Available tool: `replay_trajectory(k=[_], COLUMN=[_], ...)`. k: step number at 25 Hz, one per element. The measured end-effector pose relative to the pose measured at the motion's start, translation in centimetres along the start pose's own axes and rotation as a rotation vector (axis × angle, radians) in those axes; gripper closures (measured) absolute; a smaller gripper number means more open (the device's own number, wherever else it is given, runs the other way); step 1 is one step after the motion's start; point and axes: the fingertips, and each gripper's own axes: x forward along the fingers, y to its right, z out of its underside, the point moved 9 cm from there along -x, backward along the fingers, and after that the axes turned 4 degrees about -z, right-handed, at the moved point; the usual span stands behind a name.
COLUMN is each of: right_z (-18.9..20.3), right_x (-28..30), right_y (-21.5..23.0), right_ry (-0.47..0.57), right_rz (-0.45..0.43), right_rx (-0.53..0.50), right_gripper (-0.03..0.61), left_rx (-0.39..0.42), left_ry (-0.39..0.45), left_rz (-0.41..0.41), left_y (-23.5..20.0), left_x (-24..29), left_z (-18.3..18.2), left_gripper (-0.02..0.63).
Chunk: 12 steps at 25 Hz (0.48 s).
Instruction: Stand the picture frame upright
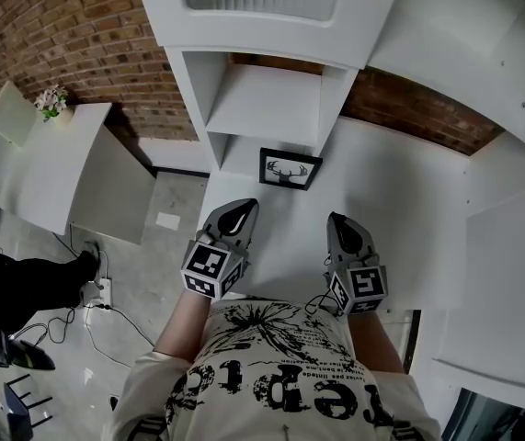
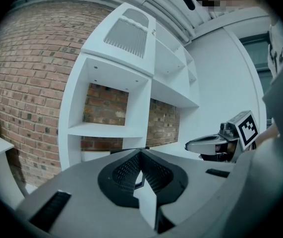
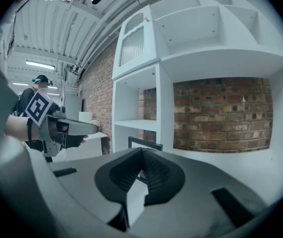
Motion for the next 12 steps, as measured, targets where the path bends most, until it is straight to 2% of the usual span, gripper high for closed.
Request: replay_trajectory(k=[2, 6, 12], right_z=[0.0, -0.2, -0.1], right_x=[0.2, 0.5, 1.3], right_y=[-0.1, 0.0, 0.1], right_ry=[-0.001, -0.002, -0.005], right_rz=[-0.002, -0.005, -0.007], right_rx=[-0.005, -0.009, -0.015], right_gripper=[0.575, 0.575, 0.575], left_rx=[-0.014, -0.006, -0.020], left_ry=[-0.014, 0.008, -0.020], left_rz=[-0.005, -0.001, 0.013], left_y=[-0.2, -0.6, -0.9], left_x=[0.1, 0.5, 0.7], left_z=[0.0, 0.1, 0.3], left_gripper=[0.601, 0.601, 0.601])
